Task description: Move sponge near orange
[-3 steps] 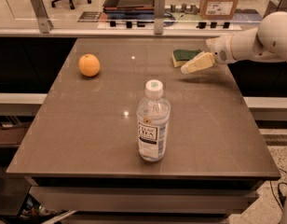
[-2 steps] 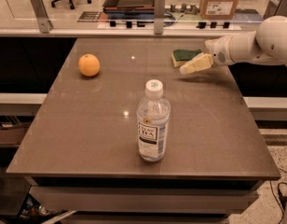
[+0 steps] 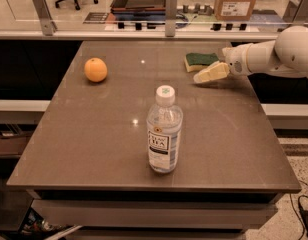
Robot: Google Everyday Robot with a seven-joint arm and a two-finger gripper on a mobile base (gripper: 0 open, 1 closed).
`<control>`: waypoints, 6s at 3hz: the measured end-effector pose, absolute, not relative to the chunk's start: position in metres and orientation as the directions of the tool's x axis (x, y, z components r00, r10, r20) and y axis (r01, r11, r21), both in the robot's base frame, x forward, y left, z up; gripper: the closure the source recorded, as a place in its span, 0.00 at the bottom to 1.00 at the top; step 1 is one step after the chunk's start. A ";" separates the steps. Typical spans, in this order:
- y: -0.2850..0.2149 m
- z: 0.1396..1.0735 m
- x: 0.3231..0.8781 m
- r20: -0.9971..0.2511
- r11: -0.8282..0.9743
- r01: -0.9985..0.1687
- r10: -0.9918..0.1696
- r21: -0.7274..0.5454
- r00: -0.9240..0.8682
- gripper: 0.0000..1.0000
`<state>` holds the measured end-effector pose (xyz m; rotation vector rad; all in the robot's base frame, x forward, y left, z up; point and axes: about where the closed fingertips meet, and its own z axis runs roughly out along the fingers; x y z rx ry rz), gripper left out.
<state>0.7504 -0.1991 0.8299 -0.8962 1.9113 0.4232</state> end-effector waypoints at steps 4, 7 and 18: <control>-0.187 0.823 0.753 -0.867 0.659 -0.749 -0.410 -0.068 -0.282 0.88; -0.184 0.838 0.752 -0.869 0.667 -0.743 -0.398 -0.054 -0.293 1.00; 0.016 0.881 0.658 -0.854 0.511 -0.851 -0.490 -0.119 -0.175 1.00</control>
Offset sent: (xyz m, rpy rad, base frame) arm 0.0005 0.0025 -0.0011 0.0006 0.0017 0.0040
